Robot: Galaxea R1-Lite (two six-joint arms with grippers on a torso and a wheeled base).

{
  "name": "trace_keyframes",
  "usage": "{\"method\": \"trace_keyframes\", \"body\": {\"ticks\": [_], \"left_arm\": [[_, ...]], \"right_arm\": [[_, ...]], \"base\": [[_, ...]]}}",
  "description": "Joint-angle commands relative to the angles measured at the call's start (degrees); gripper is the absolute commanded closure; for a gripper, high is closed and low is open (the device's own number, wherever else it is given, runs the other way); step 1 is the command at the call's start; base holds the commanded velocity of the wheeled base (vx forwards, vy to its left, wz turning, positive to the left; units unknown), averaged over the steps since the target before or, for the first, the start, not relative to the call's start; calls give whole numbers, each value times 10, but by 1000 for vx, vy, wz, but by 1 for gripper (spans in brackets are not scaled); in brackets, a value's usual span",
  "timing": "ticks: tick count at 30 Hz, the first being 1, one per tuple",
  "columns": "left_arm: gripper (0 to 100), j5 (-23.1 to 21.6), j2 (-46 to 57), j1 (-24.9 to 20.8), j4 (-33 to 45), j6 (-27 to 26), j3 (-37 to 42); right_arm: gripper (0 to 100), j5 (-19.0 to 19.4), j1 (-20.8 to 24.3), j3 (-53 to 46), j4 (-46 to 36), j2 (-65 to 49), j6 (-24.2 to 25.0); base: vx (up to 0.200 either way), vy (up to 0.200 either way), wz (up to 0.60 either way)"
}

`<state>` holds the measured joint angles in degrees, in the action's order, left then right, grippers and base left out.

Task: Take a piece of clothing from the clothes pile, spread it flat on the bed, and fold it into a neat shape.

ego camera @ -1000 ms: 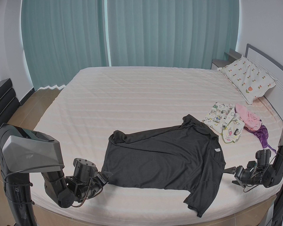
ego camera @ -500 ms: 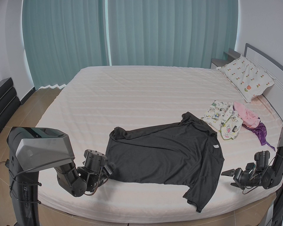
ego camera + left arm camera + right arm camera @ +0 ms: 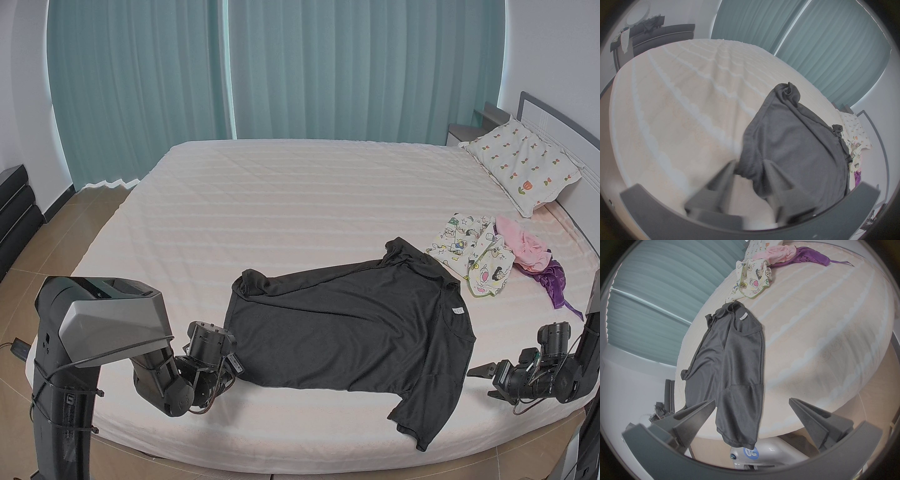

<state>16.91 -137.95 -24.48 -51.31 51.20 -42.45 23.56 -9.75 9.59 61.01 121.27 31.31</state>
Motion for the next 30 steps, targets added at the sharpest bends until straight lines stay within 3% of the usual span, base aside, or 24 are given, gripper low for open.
{"method": "trace_keyframes", "body": {"ticks": [1, 7, 14, 20, 24, 26, 30], "left_arm": [[100, 1, 3, 2, 0, 0, 30], [100, 0, 74, 21, 2, 0, 90], [100, -1, 93, 25, 3, -22, 115], [100, -3, 88, 26, 2, -21, 109], [100, -3, 88, 25, -1, -20, 112], [100, -3, 88, 25, -1, -20, 111], [100, -4, 88, 25, -1, -20, 110]], "right_arm": [[0, 1, 3, -6, 0, 11, -22], [0, -4, 30, -15, 1, 42, -57], [0, -13, 77, 0, 9, 63, -54], [0, -62, 122, 2, 81, 111, -49], [0, -126, 190, 5, 147, 157, -9], [0, -150, 200, 10, 159, 168, -7], [0, -154, 204, 11, 164, 170, -5]], "base": [[0, 0, 0], [0, 0, 0], [0, 0, 0], [0, 0, 0], [0, 0, 0], [0, 0, 0], [0, 0, 0]]}}
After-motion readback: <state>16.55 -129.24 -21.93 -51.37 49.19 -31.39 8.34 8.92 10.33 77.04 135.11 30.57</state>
